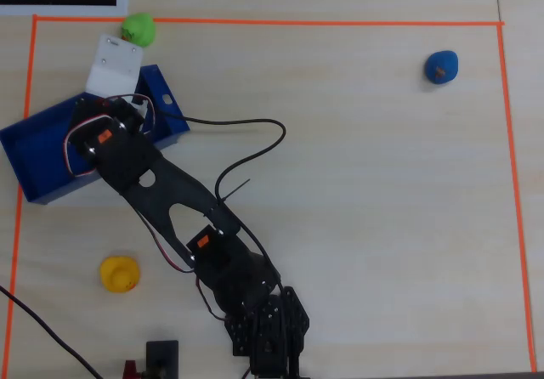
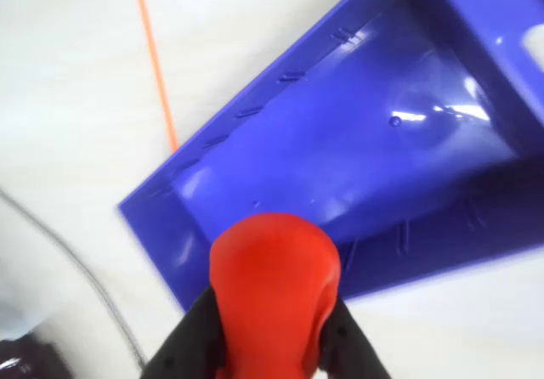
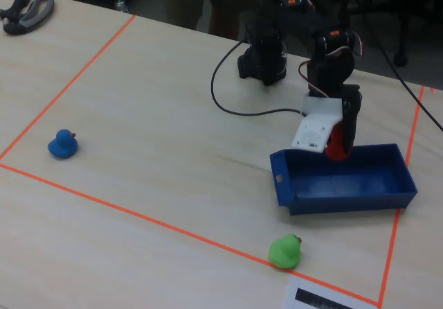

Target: Grasp red duck and put it into box.

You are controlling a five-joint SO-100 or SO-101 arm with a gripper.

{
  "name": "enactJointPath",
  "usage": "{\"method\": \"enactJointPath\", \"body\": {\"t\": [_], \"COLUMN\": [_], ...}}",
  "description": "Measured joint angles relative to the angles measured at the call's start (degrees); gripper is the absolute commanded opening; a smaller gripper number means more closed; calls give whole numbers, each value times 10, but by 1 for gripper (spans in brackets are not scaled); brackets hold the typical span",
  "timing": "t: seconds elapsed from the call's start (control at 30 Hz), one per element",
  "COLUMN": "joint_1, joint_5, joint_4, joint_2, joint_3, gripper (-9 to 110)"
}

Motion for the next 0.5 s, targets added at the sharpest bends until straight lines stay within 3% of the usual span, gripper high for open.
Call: {"method": "enactJointPath", "body": {"t": [0.2, 0.33, 0.4, 0.5], "joint_1": [-6, 4, 25, 77], "joint_5": [-52, -67, -68, -84], "joint_4": [-1, 25, 60, 108], "joint_2": [-69, -59, -32, 46], "joint_3": [15, 6, -16, -50], "gripper": [33, 31, 27, 5]}}
